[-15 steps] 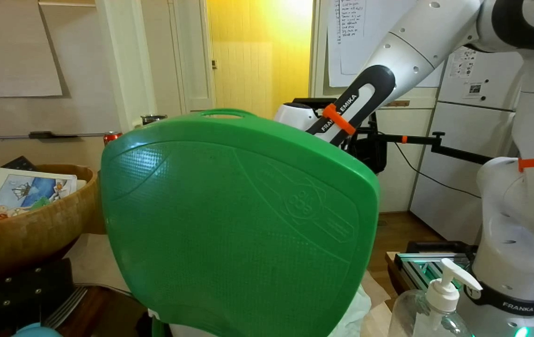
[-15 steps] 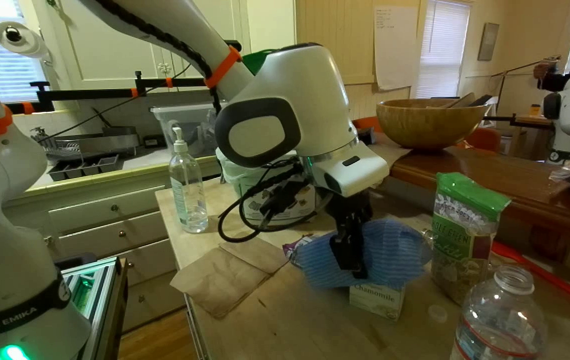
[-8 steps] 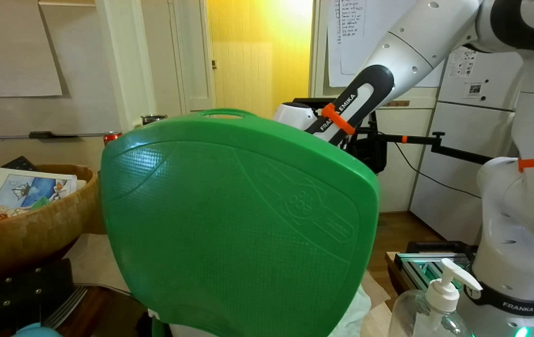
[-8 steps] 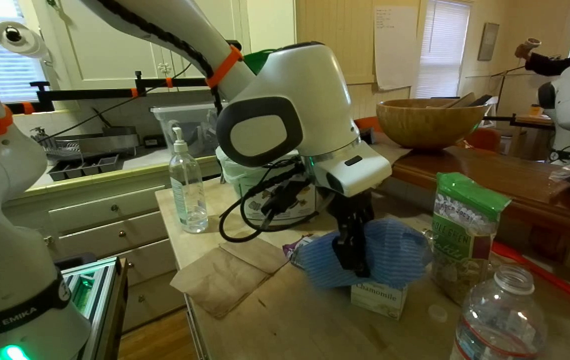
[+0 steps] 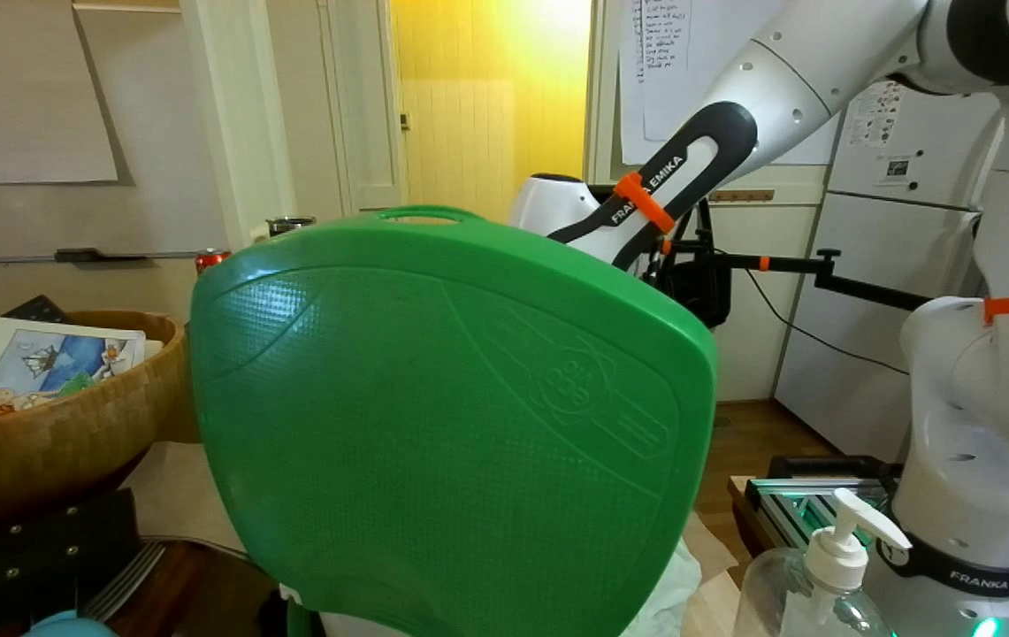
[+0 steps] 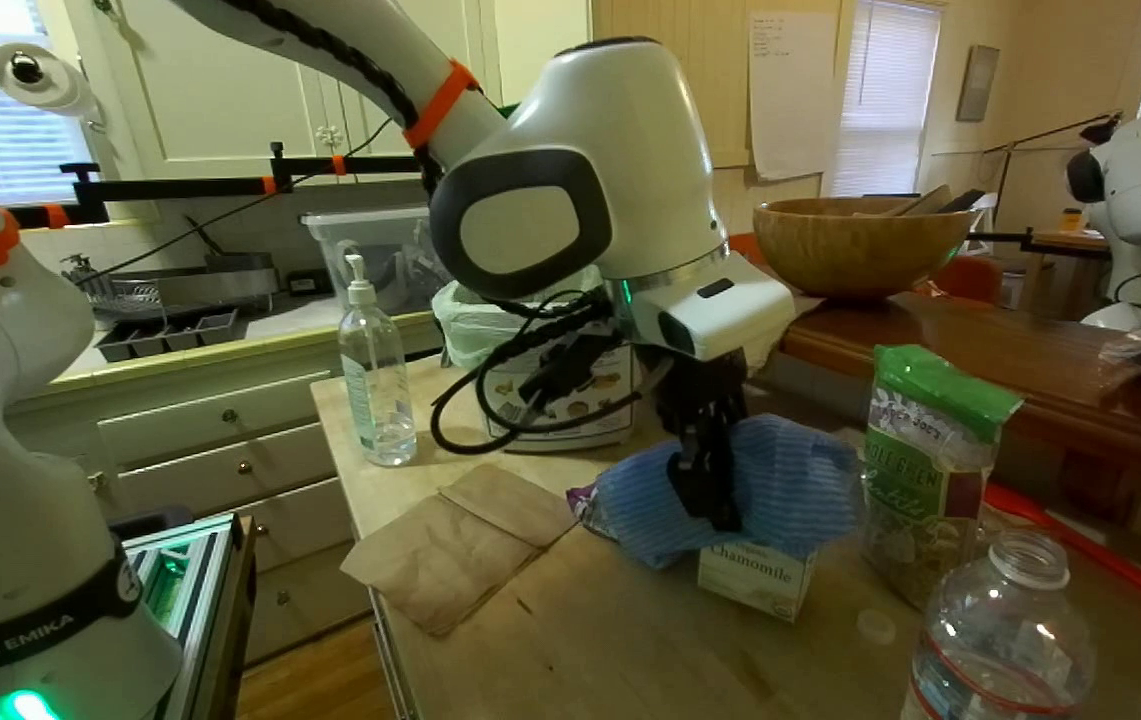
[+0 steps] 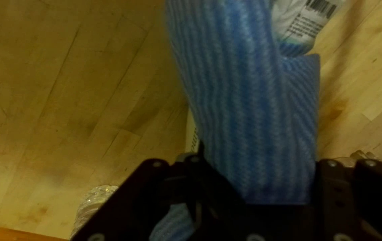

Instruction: Pick up the blue cloth and put it in the bin

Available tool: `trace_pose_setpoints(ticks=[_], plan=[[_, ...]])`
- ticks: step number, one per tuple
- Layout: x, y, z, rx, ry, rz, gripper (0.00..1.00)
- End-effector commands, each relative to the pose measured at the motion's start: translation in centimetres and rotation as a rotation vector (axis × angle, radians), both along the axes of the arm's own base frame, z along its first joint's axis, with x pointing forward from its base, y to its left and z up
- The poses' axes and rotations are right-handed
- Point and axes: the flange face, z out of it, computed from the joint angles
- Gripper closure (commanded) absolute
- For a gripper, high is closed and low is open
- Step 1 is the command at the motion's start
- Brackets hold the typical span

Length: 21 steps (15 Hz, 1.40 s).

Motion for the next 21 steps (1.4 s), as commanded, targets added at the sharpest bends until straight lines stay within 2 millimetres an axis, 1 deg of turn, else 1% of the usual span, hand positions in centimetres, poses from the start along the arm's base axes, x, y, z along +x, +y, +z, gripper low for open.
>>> trace_pose_setpoints(ticks=[1, 4, 10, 14, 17, 21], plan=[[-0.6, 0.5, 2.4, -0.016, 0.034, 0.018, 0.81], [-1.1, 1.4, 4.5, -0.043, 0.048, 0.051, 0.81], [-1.9, 4.7, 10.6, -0.073, 0.007, 0.129, 0.81], [-1.7, 7.5, 13.8, -0.083, -0.044, 0.18, 0.81], [-1.4, 10.1, 15.9, -0.091, -0.092, 0.23, 0.81], [-0.6, 13.8, 18.3, -0.083, -0.148, 0.299, 0.81]])
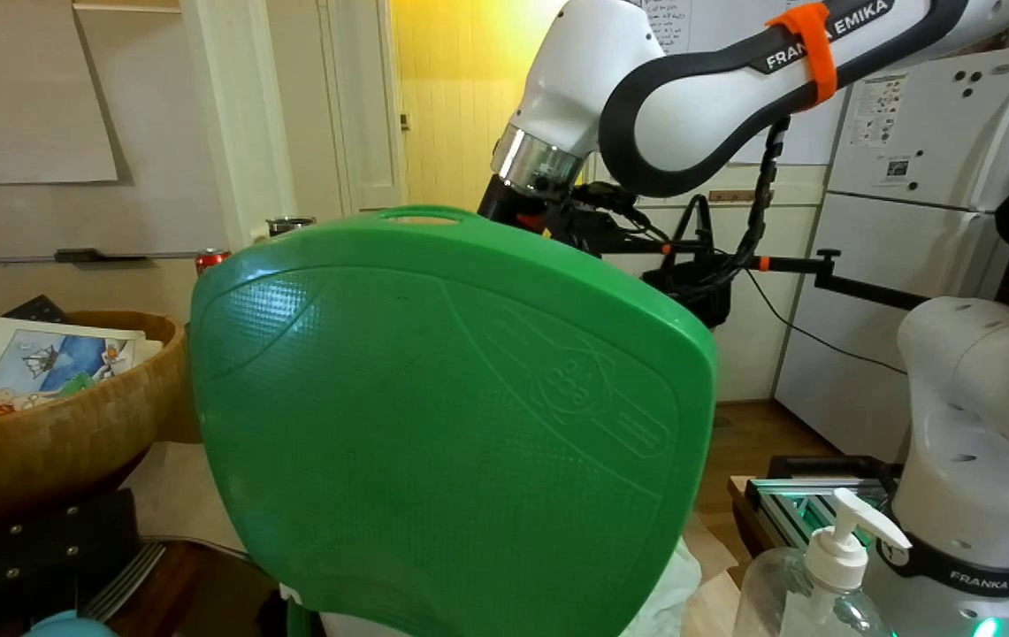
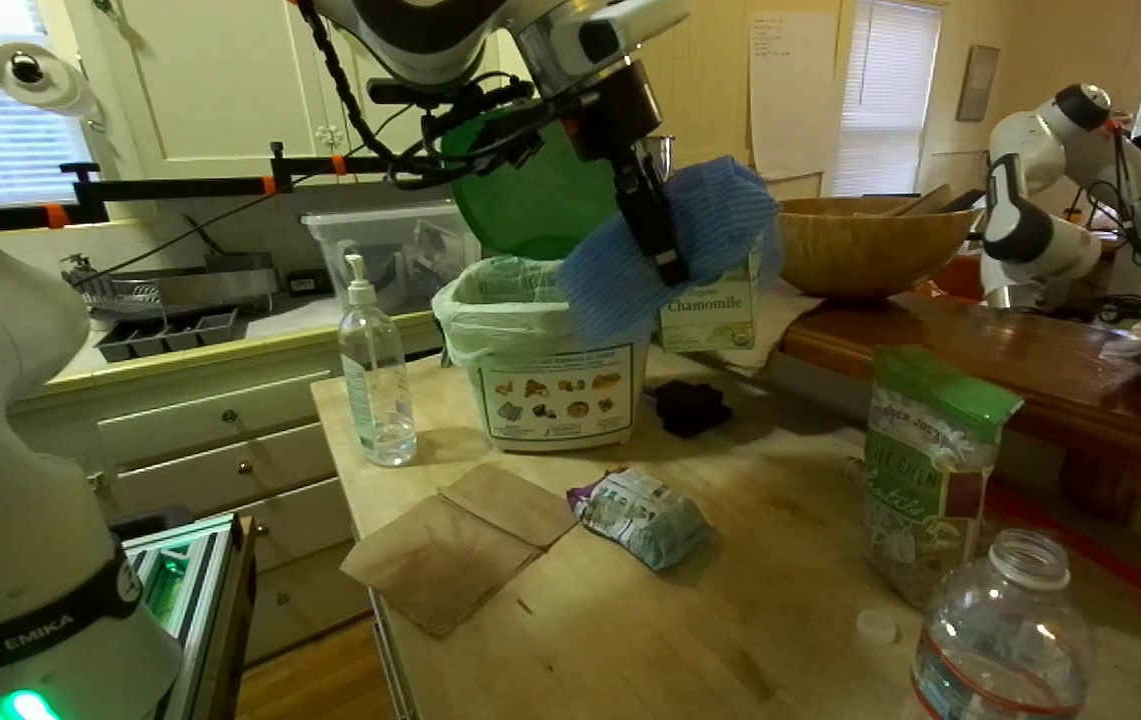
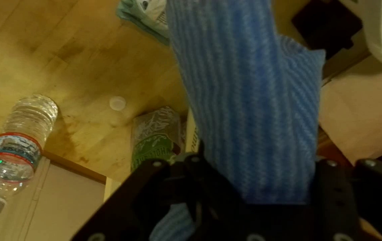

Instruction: Pick up the blue cloth and put it in the bin

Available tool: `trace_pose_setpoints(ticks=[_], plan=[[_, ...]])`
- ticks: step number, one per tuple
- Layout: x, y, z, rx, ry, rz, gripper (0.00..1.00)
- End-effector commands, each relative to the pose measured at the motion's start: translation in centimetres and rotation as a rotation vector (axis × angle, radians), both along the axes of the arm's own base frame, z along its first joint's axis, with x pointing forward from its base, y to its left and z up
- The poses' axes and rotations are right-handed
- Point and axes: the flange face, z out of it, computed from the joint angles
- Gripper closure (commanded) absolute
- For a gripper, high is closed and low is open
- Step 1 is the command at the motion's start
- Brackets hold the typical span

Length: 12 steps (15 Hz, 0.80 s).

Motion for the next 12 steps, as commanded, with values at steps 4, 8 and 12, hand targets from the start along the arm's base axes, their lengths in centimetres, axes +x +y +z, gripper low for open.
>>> trace_pose_setpoints(ticks=[4, 8, 12], plan=[[1.1, 5.7, 3.1, 0.075, -0.043, 0.117, 0.81], [1.4, 9.2, 3.9, 0.128, -0.064, 0.192, 0.81], [1.5, 12.7, 3.8, 0.168, -0.043, 0.274, 0.81]])
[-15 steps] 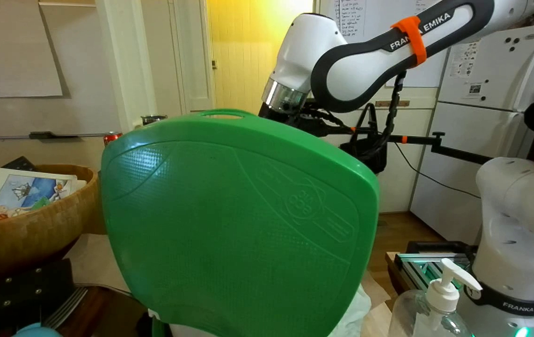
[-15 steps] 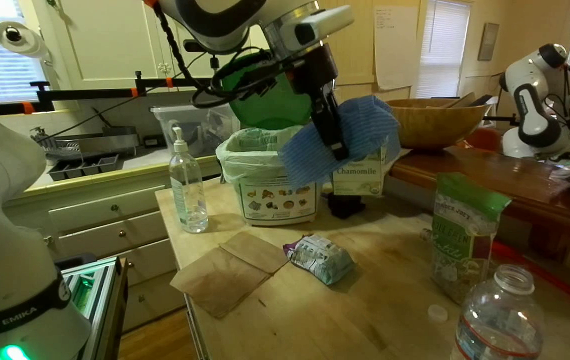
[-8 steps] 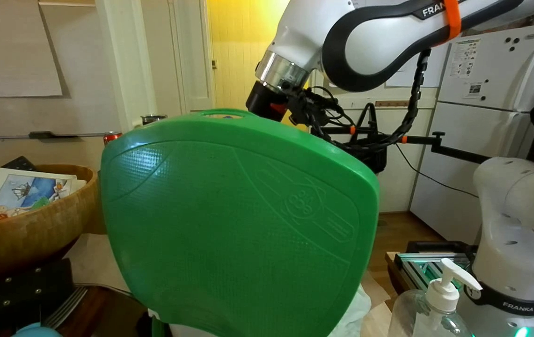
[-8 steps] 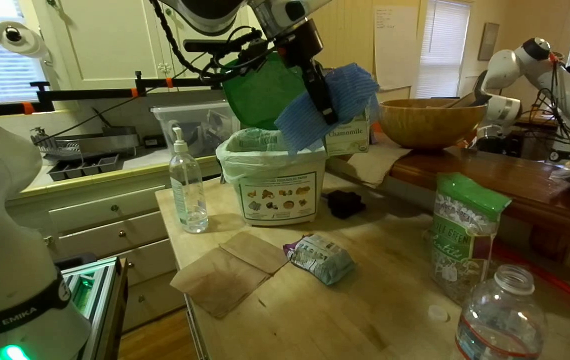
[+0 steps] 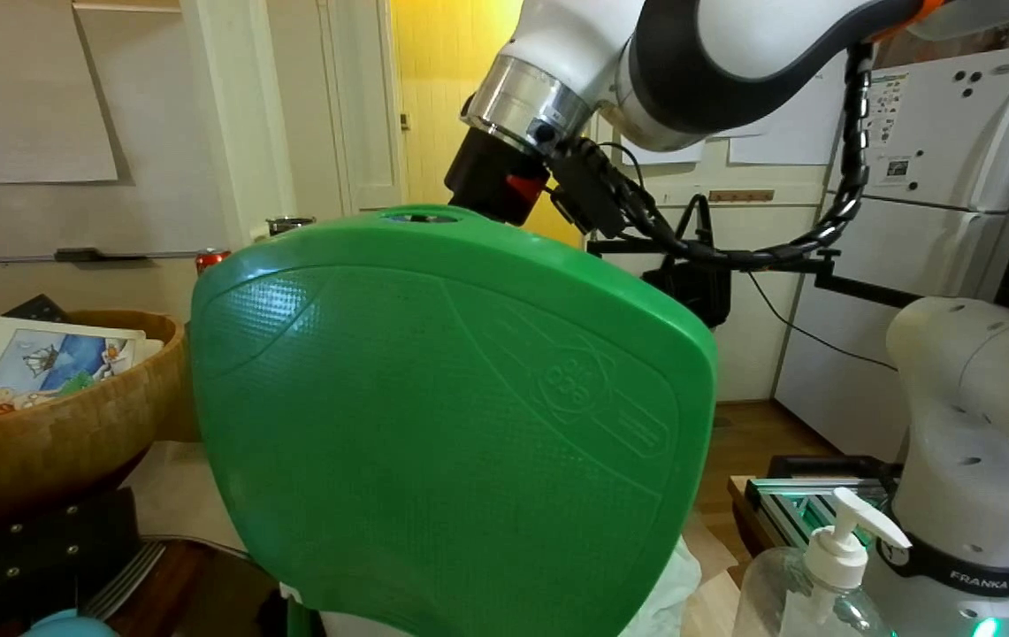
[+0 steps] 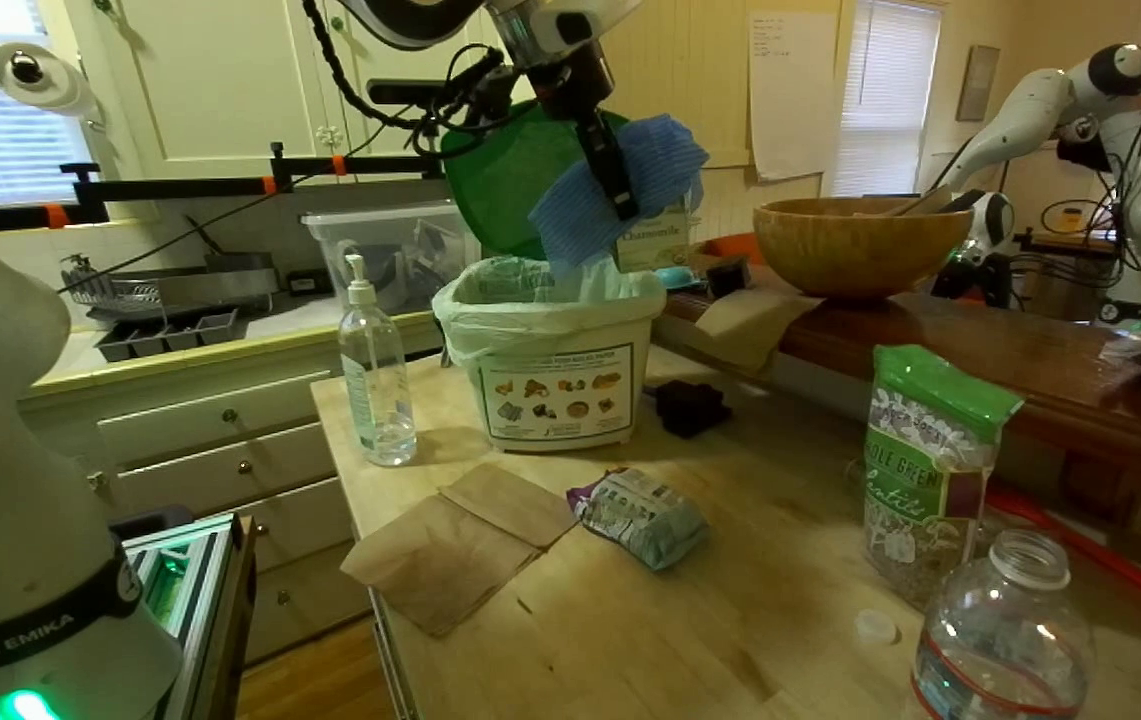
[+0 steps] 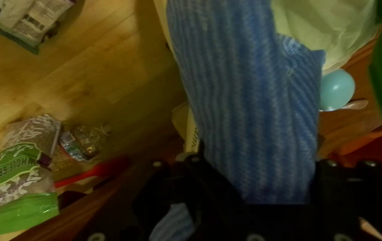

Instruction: Pick up the blue cloth and put it in the bin

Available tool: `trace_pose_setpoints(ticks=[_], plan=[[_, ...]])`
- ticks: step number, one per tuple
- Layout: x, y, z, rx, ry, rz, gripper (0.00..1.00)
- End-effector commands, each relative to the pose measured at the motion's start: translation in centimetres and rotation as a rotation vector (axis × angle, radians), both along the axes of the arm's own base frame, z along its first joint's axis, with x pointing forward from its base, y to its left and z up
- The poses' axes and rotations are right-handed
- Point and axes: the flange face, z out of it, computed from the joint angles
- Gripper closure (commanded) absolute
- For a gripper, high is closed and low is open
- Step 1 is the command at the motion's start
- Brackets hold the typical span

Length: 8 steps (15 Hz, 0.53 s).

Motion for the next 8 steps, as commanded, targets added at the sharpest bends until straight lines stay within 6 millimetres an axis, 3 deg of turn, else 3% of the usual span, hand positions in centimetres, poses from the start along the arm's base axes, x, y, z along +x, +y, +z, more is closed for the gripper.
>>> trace_pose_setpoints(ticks=[1, 8], plan=[[0.0, 2.7, -0.1, 0.044, 0.048, 0.087, 0.81], [-0.8, 5.7, -2.5, 0.068, 0.178, 0.216, 0.81]])
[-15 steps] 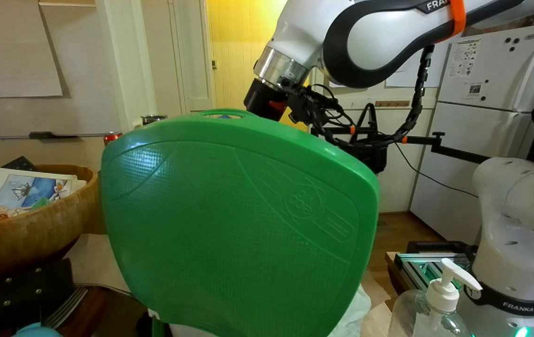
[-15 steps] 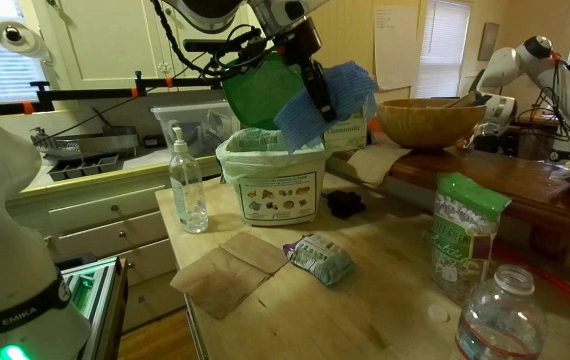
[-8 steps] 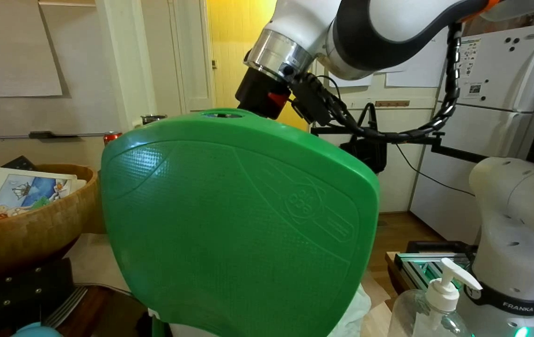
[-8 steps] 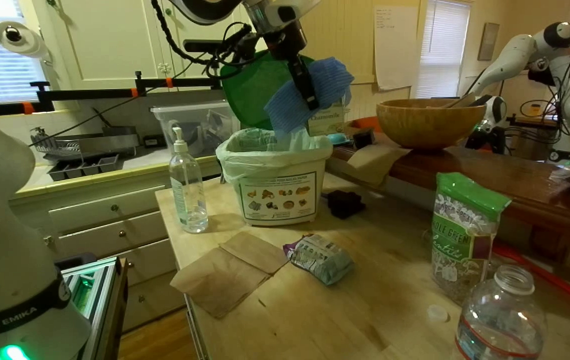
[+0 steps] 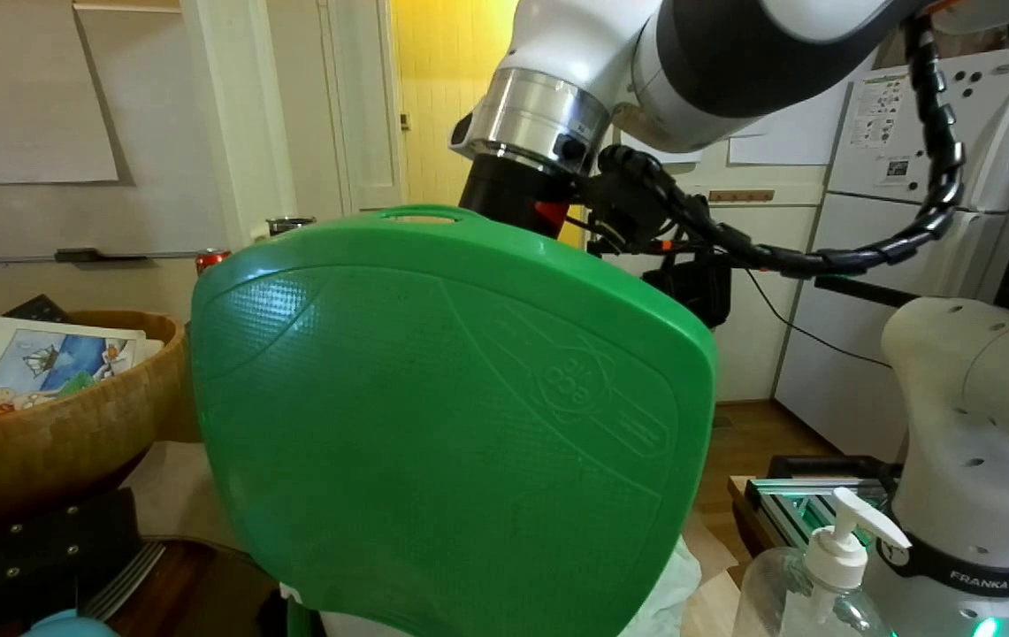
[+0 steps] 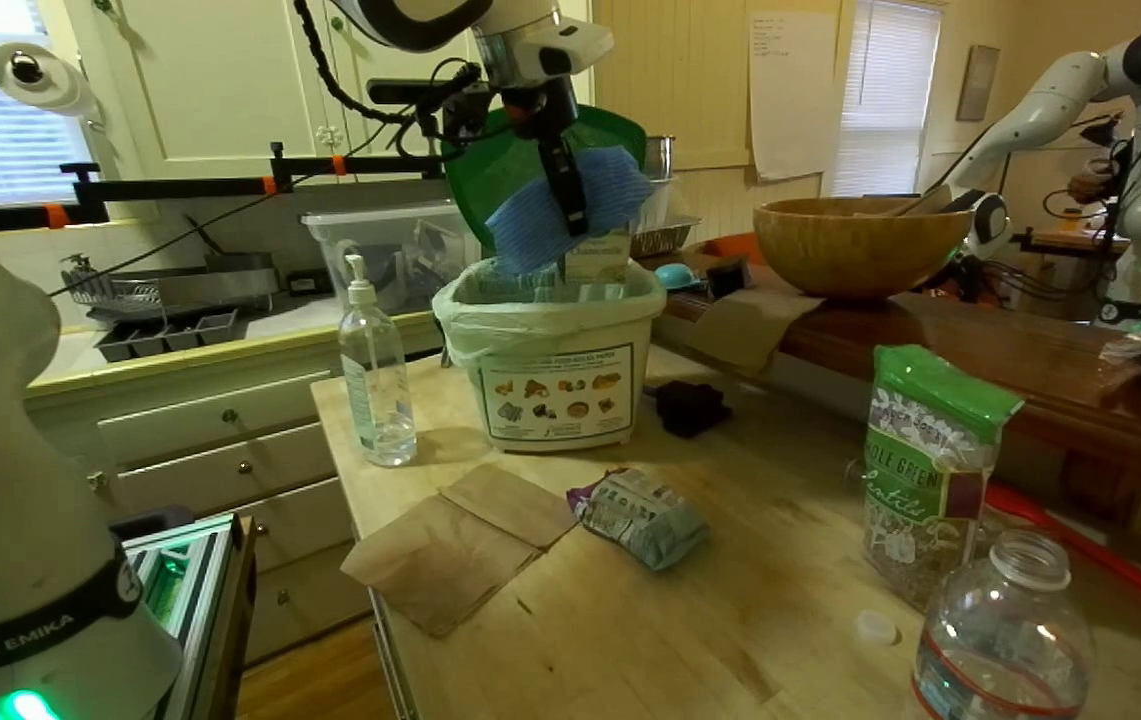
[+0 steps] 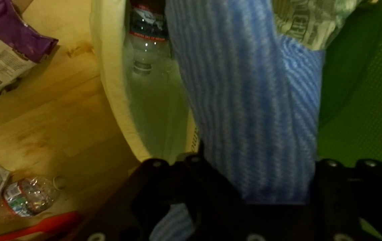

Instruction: Pick up the blue cloth and put it in the bin

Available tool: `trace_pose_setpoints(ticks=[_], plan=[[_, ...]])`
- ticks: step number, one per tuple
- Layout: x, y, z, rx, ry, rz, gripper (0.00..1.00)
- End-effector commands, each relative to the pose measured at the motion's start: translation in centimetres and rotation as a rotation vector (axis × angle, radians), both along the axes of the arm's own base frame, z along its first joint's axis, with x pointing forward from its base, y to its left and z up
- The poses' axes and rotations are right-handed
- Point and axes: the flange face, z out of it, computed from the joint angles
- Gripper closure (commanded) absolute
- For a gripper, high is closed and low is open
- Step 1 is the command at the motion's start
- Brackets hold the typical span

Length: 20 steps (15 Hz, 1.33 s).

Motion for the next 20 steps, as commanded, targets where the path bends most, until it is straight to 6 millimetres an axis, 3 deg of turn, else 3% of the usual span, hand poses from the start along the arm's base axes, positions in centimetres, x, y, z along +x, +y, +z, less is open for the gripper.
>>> trace_pose_setpoints(ticks=[1, 8, 16, 18, 19, 20], plan=[[0.2, 0.6, -1.3, 0.027, 0.057, 0.06, 0.81], [0.1, 0.5, -4.4, 0.014, 0.153, 0.096, 0.81], [-0.8, 0.5, -6.4, 0.002, 0.202, 0.082, 0.81], [-0.9, 0.5, -6.7, 0.004, 0.206, 0.079, 0.57], [-0.9, 0.6, -7.0, 0.004, 0.212, 0.081, 0.59], [-0.9, 0.6, -7.2, 0.001, 0.213, 0.079, 0.32]])
